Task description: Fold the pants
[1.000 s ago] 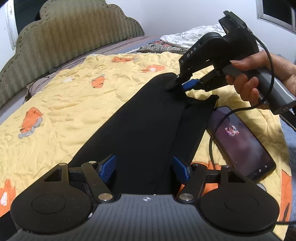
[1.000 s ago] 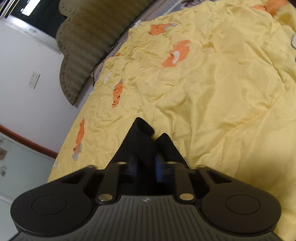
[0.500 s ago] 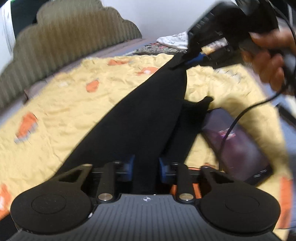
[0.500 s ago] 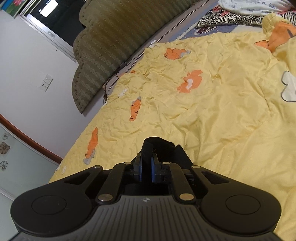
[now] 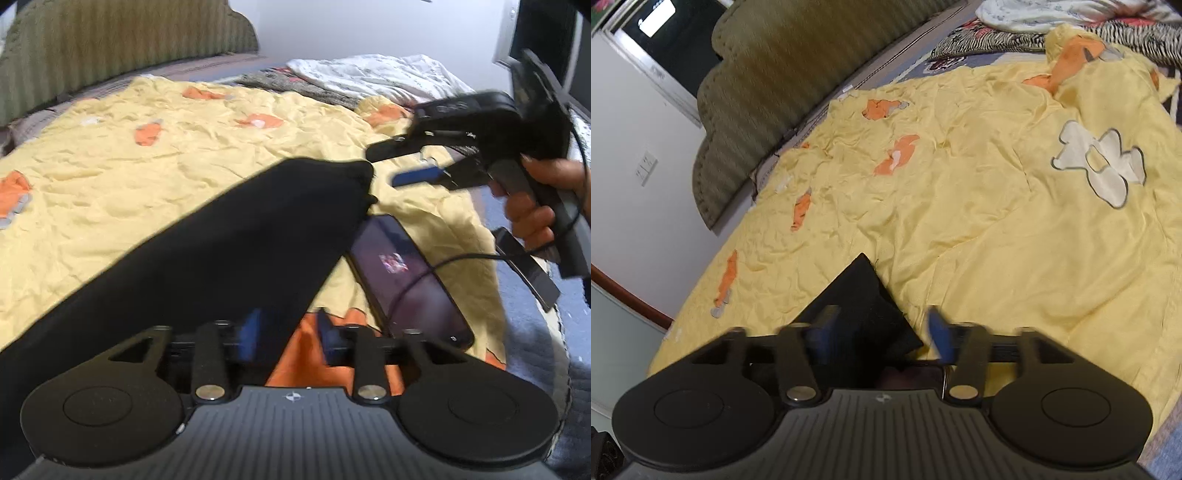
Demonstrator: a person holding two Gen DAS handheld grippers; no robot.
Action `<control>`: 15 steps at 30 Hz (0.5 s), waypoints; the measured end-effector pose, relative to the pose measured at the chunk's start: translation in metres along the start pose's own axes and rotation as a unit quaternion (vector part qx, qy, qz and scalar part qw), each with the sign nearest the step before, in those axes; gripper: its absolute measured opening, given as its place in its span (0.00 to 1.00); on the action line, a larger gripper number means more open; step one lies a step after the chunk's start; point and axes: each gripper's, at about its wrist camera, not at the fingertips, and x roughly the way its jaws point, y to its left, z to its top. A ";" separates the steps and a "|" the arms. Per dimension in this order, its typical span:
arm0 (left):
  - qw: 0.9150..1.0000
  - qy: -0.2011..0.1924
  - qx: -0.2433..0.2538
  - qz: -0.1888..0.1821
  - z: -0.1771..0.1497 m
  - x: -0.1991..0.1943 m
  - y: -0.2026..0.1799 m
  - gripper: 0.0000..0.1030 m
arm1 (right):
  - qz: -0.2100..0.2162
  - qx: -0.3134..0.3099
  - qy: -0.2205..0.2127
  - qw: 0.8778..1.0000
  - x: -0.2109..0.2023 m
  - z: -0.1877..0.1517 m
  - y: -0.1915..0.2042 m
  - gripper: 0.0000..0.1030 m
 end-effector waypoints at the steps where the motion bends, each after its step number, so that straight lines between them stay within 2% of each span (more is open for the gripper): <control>1: 1.000 -0.011 -0.001 0.008 0.000 -0.005 0.001 0.55 | 0.001 0.002 0.000 1.000 -0.001 -0.001 -0.001 0.57; 2: 1.000 -0.021 -0.003 0.015 0.000 -0.009 0.004 0.58 | -0.001 0.004 0.004 1.000 0.000 -0.001 -0.003 0.57; 6: 0.998 -0.044 -0.019 0.034 0.000 -0.029 0.014 0.62 | 0.014 0.038 0.029 0.999 0.010 -0.002 -0.013 0.57; 10: 0.997 -0.052 -0.021 0.062 -0.001 -0.040 0.021 0.67 | 0.016 0.062 0.052 0.997 0.024 -0.003 -0.014 0.56; 15: 0.996 -0.056 -0.028 0.071 -0.001 -0.043 0.027 0.70 | 0.027 0.112 0.064 0.991 0.036 0.000 -0.018 0.57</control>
